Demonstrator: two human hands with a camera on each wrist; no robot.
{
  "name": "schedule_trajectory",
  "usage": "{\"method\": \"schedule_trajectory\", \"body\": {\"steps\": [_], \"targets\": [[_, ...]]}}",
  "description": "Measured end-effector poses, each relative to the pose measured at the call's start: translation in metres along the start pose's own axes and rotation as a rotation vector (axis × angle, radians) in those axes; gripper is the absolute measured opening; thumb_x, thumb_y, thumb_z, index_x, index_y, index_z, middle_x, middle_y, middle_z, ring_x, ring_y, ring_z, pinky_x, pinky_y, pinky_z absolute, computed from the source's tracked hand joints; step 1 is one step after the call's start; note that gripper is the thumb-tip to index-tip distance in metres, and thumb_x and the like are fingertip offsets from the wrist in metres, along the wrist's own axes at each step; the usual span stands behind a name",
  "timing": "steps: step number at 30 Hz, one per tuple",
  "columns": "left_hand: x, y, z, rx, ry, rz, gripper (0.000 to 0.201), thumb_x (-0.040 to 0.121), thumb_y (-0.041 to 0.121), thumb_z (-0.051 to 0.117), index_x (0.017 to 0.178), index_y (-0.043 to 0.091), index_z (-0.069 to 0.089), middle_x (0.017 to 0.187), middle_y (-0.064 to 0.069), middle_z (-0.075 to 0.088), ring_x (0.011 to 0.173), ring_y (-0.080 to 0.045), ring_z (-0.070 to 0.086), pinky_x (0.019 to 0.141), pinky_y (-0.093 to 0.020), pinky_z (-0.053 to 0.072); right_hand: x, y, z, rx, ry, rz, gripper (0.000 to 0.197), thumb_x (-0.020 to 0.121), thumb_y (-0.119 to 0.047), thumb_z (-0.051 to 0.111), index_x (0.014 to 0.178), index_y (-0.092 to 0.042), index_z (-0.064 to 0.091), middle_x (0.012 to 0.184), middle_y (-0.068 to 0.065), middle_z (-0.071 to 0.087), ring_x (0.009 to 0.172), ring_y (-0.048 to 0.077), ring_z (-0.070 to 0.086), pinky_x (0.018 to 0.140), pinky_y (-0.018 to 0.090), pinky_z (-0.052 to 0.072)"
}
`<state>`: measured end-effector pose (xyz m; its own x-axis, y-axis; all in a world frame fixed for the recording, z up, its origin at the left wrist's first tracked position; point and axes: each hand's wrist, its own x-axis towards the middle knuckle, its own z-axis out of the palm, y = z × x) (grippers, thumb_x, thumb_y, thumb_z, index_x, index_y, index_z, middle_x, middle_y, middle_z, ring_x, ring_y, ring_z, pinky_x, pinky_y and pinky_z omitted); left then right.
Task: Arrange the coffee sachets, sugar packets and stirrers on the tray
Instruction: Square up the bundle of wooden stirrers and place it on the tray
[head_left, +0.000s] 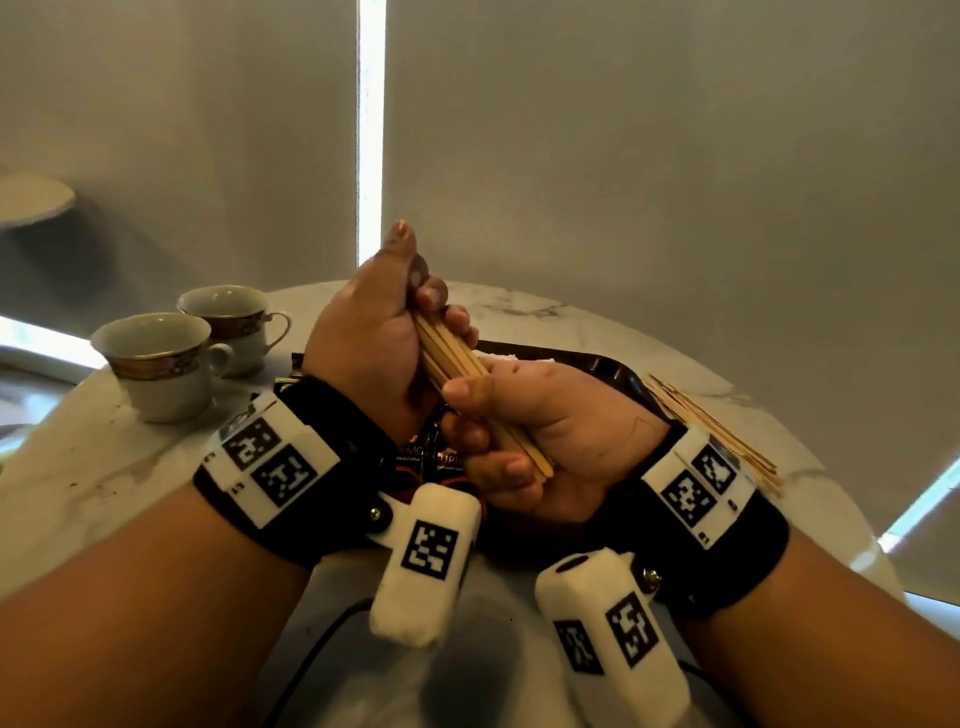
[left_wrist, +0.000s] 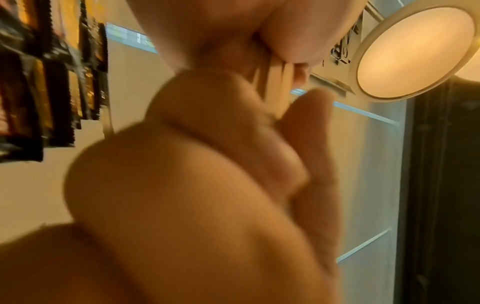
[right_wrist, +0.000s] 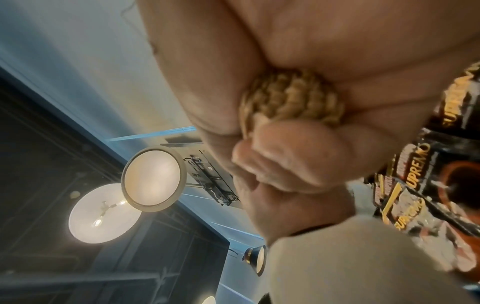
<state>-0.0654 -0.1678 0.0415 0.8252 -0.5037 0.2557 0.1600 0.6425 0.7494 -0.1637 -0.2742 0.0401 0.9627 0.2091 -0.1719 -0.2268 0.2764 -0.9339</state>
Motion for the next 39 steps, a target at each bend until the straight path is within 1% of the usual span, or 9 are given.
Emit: {"method": "schedule_trajectory", "body": {"steps": [5,9,12,16,20,27,32,34,39], "targets": [[0.005,-0.004,-0.011,0.245,0.056,-0.039,0.067,0.074,0.08,0.049,0.114,0.027,0.06,0.123,-0.002,0.067,0.118,-0.026,0.064,0.091,-0.043,0.054,-0.003,-0.015,-0.011,-0.178,0.247,0.026,0.006,0.098,-0.014,0.054,0.103,-0.014,0.051,0.065,0.001,0.047,0.04,0.007,0.037,0.036,0.015,0.029],[0.01,0.001,-0.011,0.149,0.154,-0.117,0.073,0.084,0.083,0.033,0.132,0.031,0.054,0.135,-0.007,0.057,0.122,-0.028,0.056,0.099,-0.05,0.048,-0.004,-0.046,-0.074,-0.507,0.772,0.084,0.022,0.096,-0.016,0.06,0.116,-0.008,0.053,0.069,0.003,0.052,0.046,0.011,0.042,0.04,0.021,0.036],[0.012,-0.001,-0.013,0.143,0.153,-0.13,0.075,0.087,0.083,0.026,0.135,0.032,0.054,0.133,-0.008,0.059,0.12,-0.028,0.057,0.089,-0.046,0.05,-0.003,-0.054,-0.112,-0.793,1.044,0.355,0.015,0.094,-0.019,0.065,0.096,-0.005,0.063,0.068,0.006,0.057,0.049,0.015,0.051,0.048,0.026,0.044],[0.014,-0.003,-0.016,0.164,0.165,-0.146,0.074,0.089,0.083,0.021,0.133,0.034,0.056,0.129,-0.006,0.062,0.117,-0.026,0.06,0.087,-0.044,0.05,0.009,-0.047,-0.133,-1.082,1.069,0.605,0.021,0.094,-0.025,0.065,0.086,-0.006,0.064,0.065,0.007,0.061,0.034,0.016,0.054,0.04,0.017,0.044],[0.016,-0.005,-0.019,0.17,0.19,-0.143,0.073,0.09,0.082,0.021,0.13,0.034,0.059,0.126,-0.005,0.065,0.115,-0.025,0.062,0.087,-0.044,0.049,0.02,-0.041,-0.147,-1.239,0.992,0.609,0.014,0.093,-0.02,0.065,0.093,-0.007,0.063,0.078,0.006,0.064,0.062,0.019,0.064,0.046,0.02,0.05],[0.019,-0.007,-0.019,0.191,0.208,-0.151,0.073,0.091,0.081,0.021,0.124,0.03,0.062,0.12,-0.006,0.067,0.11,-0.024,0.065,0.079,-0.04,0.05,0.039,-0.039,-0.144,-1.456,1.038,0.695,0.051,0.099,-0.052,0.052,0.122,-0.007,0.061,0.122,0.012,0.067,0.113,0.029,0.065,0.099,0.039,0.052],[0.02,-0.008,-0.022,0.184,0.228,-0.165,0.071,0.091,0.081,0.025,0.121,0.03,0.064,0.121,-0.006,0.067,0.11,-0.025,0.065,0.081,-0.04,0.051,0.039,-0.037,-0.149,-1.398,0.93,0.633,0.029,0.1,-0.033,0.056,0.115,-0.01,0.065,0.122,0.014,0.065,0.107,0.032,0.064,0.097,0.041,0.052],[0.02,-0.007,-0.022,0.182,0.224,-0.17,0.07,0.092,0.081,0.025,0.122,0.03,0.064,0.121,-0.006,0.067,0.111,-0.025,0.064,0.082,-0.041,0.051,0.039,-0.038,-0.156,-1.345,0.909,0.58,0.013,0.094,-0.028,0.065,0.091,-0.016,0.064,0.107,0.011,0.066,0.098,0.03,0.067,0.09,0.043,0.056],[0.02,-0.007,-0.023,0.174,0.213,-0.177,0.068,0.094,0.078,0.027,0.124,0.029,0.062,0.123,-0.006,0.066,0.112,-0.025,0.063,0.081,-0.04,0.05,0.037,-0.051,-0.16,-1.282,1.009,0.52,0.026,0.094,-0.027,0.063,0.073,-0.022,0.048,0.093,0.004,0.055,0.066,0.012,0.045,0.066,0.03,0.044]]}}
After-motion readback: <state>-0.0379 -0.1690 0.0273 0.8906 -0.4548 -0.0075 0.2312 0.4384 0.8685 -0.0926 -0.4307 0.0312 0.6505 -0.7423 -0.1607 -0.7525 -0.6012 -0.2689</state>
